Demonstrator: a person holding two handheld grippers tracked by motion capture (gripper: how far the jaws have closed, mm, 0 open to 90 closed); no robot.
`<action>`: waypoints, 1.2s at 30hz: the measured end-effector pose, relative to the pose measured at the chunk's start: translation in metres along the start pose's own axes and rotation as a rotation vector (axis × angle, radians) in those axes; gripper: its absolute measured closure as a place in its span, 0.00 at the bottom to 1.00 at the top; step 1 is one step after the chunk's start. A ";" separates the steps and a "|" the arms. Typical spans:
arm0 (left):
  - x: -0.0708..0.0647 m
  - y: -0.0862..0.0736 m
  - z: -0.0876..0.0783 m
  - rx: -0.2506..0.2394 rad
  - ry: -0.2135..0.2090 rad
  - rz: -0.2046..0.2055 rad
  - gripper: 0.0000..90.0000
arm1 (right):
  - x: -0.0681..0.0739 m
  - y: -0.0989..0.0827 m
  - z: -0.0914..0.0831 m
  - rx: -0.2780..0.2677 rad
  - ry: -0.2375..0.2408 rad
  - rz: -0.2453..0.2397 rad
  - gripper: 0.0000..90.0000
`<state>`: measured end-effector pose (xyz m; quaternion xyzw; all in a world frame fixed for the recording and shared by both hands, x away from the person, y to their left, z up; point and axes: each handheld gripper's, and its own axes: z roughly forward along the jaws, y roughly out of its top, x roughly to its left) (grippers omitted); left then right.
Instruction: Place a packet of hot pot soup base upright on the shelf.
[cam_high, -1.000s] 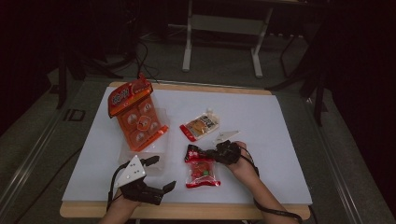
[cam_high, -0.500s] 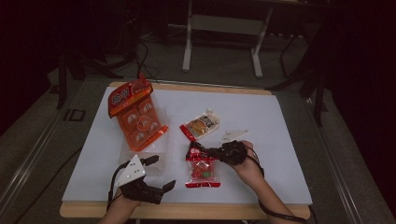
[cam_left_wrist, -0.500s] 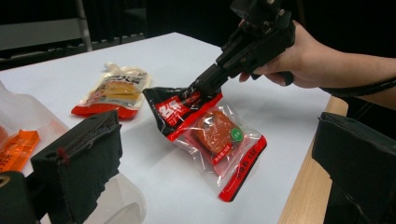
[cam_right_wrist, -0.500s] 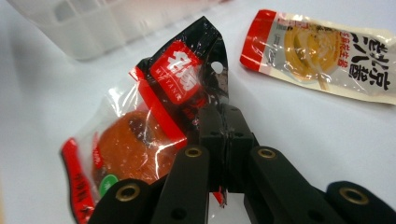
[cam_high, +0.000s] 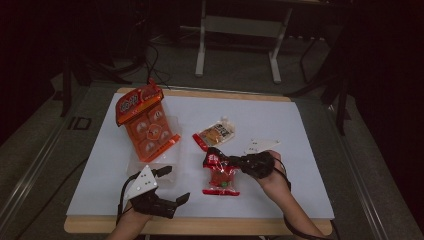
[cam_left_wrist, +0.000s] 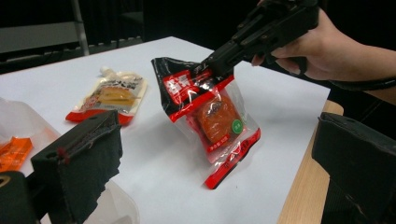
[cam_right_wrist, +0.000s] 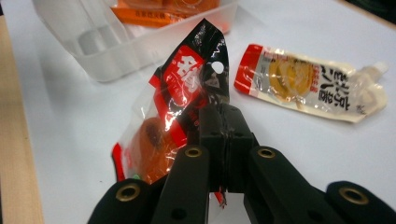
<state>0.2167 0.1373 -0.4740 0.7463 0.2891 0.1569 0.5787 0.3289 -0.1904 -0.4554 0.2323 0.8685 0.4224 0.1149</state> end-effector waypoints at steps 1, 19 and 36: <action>0.000 0.001 0.000 -0.002 -0.001 0.002 0.02 | 0.001 0.001 -0.002 -0.004 -0.003 -0.005 0.99; -0.005 0.025 0.012 0.002 -0.032 0.056 0.05 | 0.023 0.007 -0.036 -0.074 -0.006 -0.054 0.99; 0.001 0.050 0.037 0.021 -0.069 0.063 0.23 | 0.037 0.009 -0.048 -0.110 0.016 -0.079 0.99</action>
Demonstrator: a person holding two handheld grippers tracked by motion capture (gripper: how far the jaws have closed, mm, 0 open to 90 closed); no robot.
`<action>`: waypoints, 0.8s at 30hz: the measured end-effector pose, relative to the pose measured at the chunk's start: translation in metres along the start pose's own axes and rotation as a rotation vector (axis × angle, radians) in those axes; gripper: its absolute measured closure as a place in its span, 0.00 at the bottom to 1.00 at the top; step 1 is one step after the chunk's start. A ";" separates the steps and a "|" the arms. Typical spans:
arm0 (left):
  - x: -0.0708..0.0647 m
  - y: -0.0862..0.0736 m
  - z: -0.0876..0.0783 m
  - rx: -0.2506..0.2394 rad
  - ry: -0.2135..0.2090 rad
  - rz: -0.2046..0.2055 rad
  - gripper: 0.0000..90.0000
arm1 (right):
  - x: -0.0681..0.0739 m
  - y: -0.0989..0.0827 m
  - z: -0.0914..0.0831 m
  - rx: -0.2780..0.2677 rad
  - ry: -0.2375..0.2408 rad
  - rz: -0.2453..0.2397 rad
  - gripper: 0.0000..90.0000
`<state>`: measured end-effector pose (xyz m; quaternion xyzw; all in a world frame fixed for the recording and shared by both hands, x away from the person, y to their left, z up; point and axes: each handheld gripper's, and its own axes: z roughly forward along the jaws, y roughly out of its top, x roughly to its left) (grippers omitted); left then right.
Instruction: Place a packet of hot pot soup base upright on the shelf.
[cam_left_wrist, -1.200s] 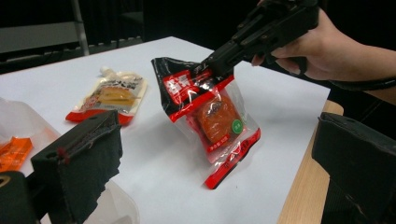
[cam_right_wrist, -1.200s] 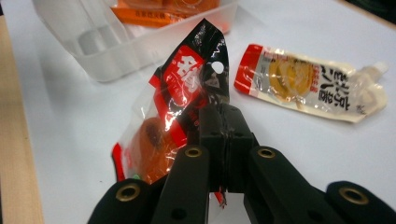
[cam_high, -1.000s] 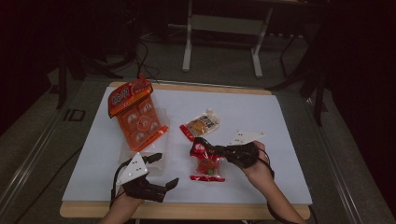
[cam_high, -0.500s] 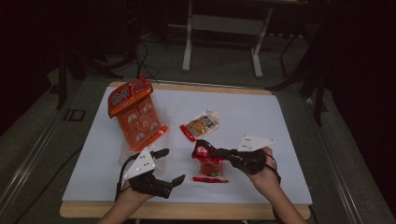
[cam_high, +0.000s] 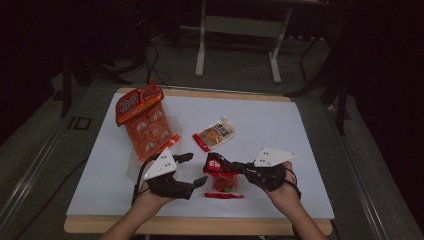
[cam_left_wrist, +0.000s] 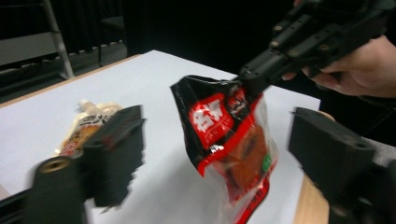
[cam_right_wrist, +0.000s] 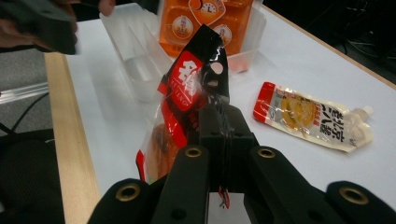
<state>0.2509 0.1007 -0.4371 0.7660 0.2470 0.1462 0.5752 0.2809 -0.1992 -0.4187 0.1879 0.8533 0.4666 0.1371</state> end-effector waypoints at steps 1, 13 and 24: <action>0.001 0.001 0.002 0.005 0.002 -0.002 0.25 | 0.001 0.000 0.000 -0.004 0.002 -0.004 0.99; 0.016 0.008 0.019 0.023 -0.067 -0.052 0.53 | 0.009 0.005 -0.003 -0.033 0.028 -0.030 0.99; 0.014 0.007 0.021 0.064 -0.090 -0.018 0.85 | 0.009 0.005 -0.002 -0.038 0.051 -0.029 0.99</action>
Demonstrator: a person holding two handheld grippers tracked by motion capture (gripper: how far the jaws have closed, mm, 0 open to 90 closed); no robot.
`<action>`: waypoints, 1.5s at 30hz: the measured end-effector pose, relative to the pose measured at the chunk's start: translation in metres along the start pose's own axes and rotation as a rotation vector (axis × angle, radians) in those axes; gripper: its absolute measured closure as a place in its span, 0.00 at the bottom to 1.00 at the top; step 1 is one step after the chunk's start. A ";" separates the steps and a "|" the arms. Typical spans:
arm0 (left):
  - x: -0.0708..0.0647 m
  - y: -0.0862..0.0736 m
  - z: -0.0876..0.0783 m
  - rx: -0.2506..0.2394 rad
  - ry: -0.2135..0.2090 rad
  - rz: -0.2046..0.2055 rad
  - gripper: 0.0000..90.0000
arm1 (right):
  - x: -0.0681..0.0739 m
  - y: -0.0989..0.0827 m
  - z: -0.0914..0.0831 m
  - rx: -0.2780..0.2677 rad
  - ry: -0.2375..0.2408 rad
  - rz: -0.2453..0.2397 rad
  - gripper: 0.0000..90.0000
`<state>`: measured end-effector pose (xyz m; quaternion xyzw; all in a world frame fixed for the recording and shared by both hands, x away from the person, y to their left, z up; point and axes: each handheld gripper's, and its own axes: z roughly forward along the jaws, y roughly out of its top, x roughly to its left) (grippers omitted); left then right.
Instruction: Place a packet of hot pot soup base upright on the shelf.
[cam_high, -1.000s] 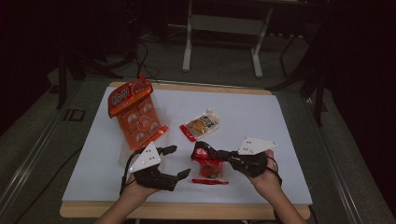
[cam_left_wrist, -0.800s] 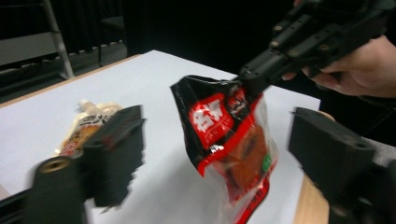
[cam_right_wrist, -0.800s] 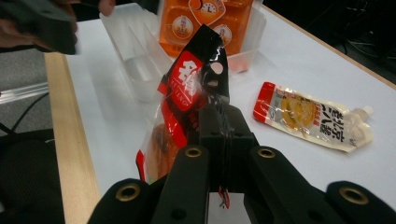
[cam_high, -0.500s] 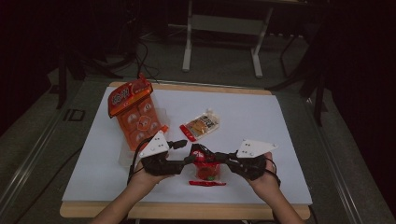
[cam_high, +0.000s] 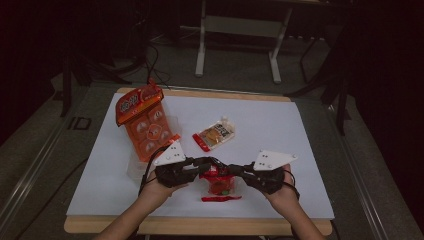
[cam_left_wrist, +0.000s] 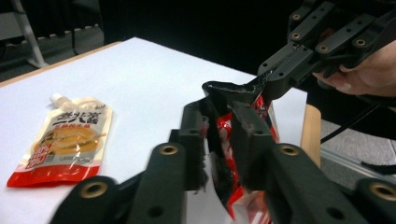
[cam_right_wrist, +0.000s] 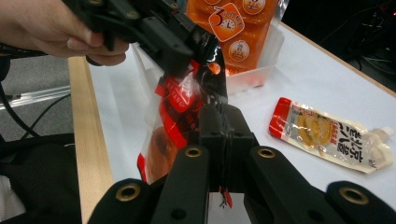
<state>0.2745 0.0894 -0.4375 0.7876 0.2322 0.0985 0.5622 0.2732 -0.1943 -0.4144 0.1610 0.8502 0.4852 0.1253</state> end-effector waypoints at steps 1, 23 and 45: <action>0.000 0.000 0.000 0.005 0.003 0.001 0.86 | 0.000 0.000 0.000 0.003 -0.002 -0.002 0.99; -0.008 0.012 -0.011 -0.021 0.063 0.053 0.98 | -0.003 -0.002 0.002 -0.022 0.006 0.020 0.94; -0.008 0.022 -0.027 -0.075 0.048 0.068 0.99 | -0.012 -0.005 -0.004 -0.070 -0.014 0.078 0.63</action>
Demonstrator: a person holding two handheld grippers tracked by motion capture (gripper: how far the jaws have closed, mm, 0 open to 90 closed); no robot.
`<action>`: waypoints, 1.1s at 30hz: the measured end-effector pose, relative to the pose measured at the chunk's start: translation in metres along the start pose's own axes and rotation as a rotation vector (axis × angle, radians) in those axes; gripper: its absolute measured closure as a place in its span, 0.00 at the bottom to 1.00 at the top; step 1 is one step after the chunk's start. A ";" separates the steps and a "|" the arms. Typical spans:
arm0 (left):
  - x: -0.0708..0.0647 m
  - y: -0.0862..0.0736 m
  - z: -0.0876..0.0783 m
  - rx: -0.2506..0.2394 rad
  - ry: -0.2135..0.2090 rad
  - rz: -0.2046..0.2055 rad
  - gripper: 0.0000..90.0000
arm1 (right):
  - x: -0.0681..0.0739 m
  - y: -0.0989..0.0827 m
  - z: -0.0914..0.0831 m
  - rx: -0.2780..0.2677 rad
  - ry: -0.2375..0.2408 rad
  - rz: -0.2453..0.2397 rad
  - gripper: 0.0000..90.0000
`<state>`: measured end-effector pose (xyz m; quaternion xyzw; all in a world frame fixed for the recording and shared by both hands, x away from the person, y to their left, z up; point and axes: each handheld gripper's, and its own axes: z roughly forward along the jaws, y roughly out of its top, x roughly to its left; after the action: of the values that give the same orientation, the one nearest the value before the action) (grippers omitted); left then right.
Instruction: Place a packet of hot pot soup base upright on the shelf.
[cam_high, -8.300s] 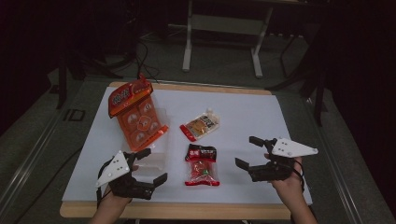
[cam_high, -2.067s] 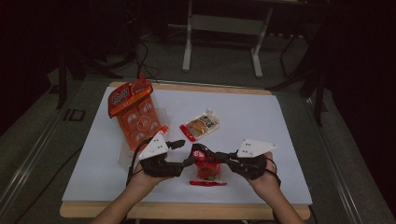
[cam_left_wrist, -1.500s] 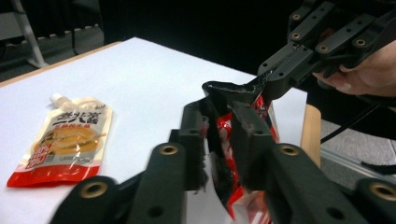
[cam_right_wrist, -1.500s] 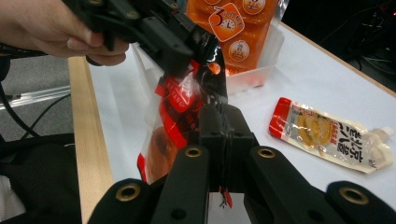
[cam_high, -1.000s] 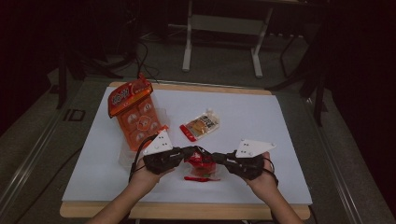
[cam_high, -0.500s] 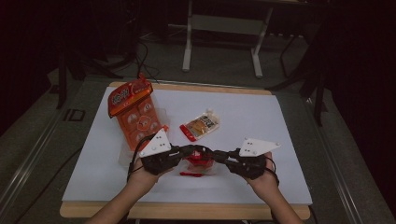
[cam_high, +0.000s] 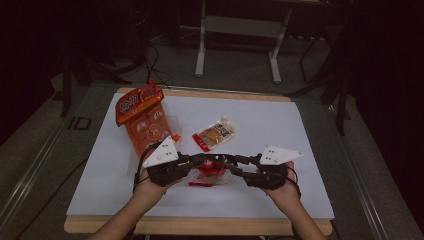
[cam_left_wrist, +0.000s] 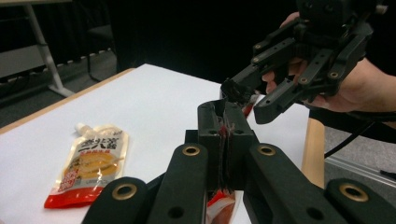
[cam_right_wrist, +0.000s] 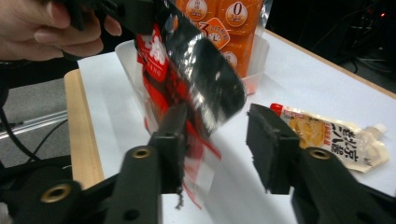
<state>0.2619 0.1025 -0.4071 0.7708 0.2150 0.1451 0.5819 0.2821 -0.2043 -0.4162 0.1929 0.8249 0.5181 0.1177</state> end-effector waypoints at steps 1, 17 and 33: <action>0.001 0.001 -0.001 0.001 0.001 0.002 0.99 | 0.000 0.000 -0.001 -0.006 -0.006 -0.003 0.62; 0.017 0.007 -0.034 -0.058 0.065 0.019 0.99 | -0.007 -0.005 -0.006 -0.064 -0.041 0.036 0.12; 0.051 -0.001 -0.075 -0.111 0.112 0.026 0.98 | -0.012 -0.006 -0.013 -0.090 -0.029 0.062 0.14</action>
<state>0.2706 0.1908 -0.3880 0.7308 0.2291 0.2073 0.6087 0.2864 -0.2224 -0.4155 0.2204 0.7926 0.5552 0.1222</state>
